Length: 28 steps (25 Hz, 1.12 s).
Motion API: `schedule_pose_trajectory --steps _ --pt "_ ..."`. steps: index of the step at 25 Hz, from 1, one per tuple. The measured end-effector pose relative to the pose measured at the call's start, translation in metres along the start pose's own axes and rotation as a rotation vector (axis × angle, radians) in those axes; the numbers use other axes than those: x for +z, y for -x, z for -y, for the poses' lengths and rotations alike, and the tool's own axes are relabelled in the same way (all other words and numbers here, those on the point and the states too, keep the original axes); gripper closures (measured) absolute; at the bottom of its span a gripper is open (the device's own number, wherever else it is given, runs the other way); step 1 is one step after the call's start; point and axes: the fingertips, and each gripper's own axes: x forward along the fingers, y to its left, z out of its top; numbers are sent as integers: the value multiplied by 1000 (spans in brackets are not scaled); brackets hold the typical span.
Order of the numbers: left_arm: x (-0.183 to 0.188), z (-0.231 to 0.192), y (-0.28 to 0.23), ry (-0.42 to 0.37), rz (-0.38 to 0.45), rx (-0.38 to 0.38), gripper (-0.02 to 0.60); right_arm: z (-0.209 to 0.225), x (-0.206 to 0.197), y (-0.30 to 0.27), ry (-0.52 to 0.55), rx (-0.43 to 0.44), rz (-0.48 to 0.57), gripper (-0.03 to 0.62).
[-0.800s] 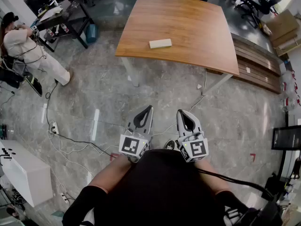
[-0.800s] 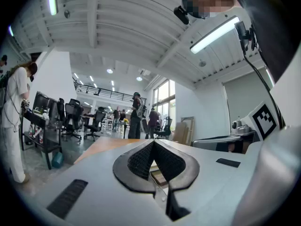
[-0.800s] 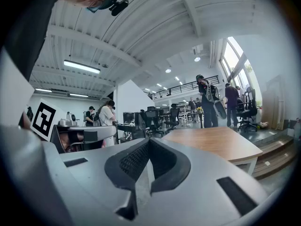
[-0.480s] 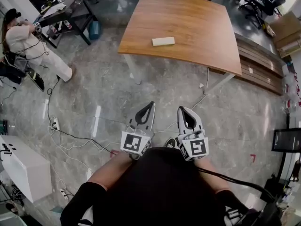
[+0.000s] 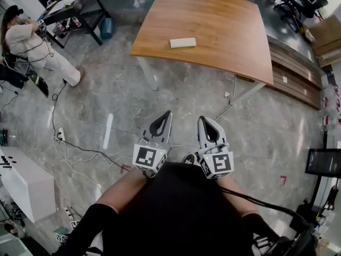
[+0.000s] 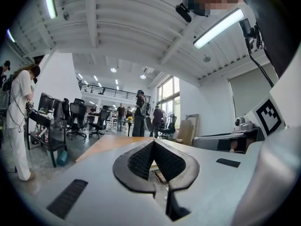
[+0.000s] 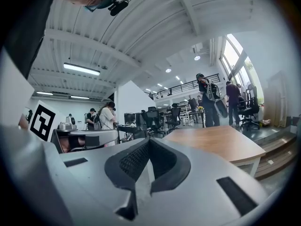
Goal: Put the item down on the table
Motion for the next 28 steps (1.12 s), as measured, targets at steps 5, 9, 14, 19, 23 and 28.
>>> schedule_pose_trajectory --steps 5,9,14,19,23,28 --pt "-9 9 -17 14 2 49 577 25 3 -2 8 38 35 580" --pt "-15 2 -38 40 -12 89 577 51 1 -22 5 45 12 580" --pt "-26 -37 -95 36 -27 69 577 80 -9 -87 7 34 -11 580" --pt "-28 -95 -177 32 -21 28 577 112 -7 -175 29 27 -11 580" --pt "-24 -151 -243 36 -26 -13 577 135 -3 -257 45 16 -34 580" --pt "-19 -209 -307 30 -33 -41 577 159 2 -335 56 -10 -51 580"
